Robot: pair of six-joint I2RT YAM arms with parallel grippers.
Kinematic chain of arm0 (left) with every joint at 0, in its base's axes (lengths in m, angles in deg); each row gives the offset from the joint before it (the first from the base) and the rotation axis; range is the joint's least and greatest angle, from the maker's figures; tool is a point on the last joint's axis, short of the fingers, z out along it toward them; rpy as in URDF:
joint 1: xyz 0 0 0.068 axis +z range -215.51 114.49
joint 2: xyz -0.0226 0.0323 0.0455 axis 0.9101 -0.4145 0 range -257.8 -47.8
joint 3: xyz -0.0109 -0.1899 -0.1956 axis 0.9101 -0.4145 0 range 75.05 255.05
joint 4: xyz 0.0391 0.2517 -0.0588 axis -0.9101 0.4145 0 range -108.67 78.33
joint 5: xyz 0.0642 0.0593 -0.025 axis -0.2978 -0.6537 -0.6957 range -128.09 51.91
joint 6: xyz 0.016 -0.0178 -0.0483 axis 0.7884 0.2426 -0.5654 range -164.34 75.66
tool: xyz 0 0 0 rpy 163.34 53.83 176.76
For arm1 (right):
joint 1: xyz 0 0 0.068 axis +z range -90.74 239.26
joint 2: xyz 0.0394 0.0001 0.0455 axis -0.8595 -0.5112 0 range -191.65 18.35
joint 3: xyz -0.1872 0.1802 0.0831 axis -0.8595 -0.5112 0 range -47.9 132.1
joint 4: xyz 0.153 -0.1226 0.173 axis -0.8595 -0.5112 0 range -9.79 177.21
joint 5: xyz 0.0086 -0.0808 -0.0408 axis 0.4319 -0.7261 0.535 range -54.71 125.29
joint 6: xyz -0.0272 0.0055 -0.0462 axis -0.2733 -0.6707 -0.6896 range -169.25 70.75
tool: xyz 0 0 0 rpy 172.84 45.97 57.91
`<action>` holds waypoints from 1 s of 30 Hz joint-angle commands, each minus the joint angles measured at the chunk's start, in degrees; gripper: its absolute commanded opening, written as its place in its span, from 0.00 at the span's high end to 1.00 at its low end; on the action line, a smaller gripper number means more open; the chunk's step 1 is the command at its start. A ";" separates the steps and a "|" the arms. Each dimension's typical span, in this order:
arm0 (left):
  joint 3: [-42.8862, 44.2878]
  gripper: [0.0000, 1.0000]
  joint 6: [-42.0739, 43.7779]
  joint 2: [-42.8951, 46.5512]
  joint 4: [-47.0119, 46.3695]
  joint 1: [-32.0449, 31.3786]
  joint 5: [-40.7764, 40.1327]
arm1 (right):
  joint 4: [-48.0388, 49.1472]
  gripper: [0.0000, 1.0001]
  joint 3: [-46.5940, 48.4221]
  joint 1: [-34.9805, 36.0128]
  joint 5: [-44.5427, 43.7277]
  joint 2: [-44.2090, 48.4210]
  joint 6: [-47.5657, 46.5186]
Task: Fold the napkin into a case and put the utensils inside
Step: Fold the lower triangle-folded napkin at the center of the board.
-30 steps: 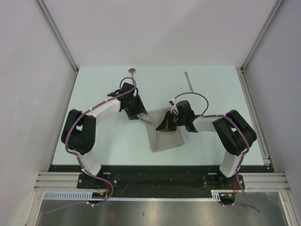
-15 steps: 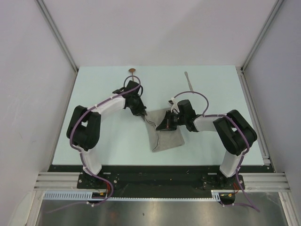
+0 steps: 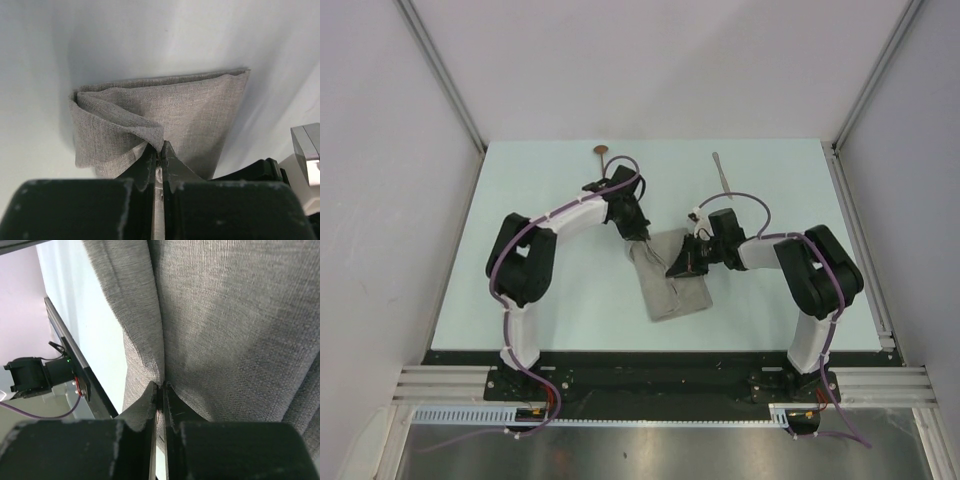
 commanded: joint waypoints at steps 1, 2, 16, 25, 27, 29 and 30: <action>3.34 1.00 -2.02 -1.40 0.45 -0.76 -2.02 | -3.38 0.90 1.17 -0.03 2.43 0.15 -3.49; 3.52 1.00 -2.11 -1.75 0.36 -1.02 -2.02 | -3.47 0.89 0.91 -0.03 2.26 0.41 -3.49; 5.01 1.00 -2.99 -4.30 -0.34 -1.82 -2.46 | -7.87 0.52 -5.33 1.20 -0.90 10.17 -4.28; 4.92 1.00 -3.26 -4.22 -1.04 -1.90 -2.37 | -5.41 0.55 -6.83 4.01 -3.36 8.15 -3.49; 4.92 1.00 -3.34 -4.13 -1.13 -1.82 -2.46 | -5.06 0.62 -6.83 5.15 -3.80 7.89 -3.23; 4.92 1.00 -3.69 -4.30 -1.39 -1.82 -2.46 | -4.36 0.69 -7.18 5.77 -3.81 7.80 -2.17; 5.01 1.00 -3.78 -4.48 -1.40 -1.82 -2.46 | -4.00 0.79 -7.35 6.12 -3.89 7.97 -1.73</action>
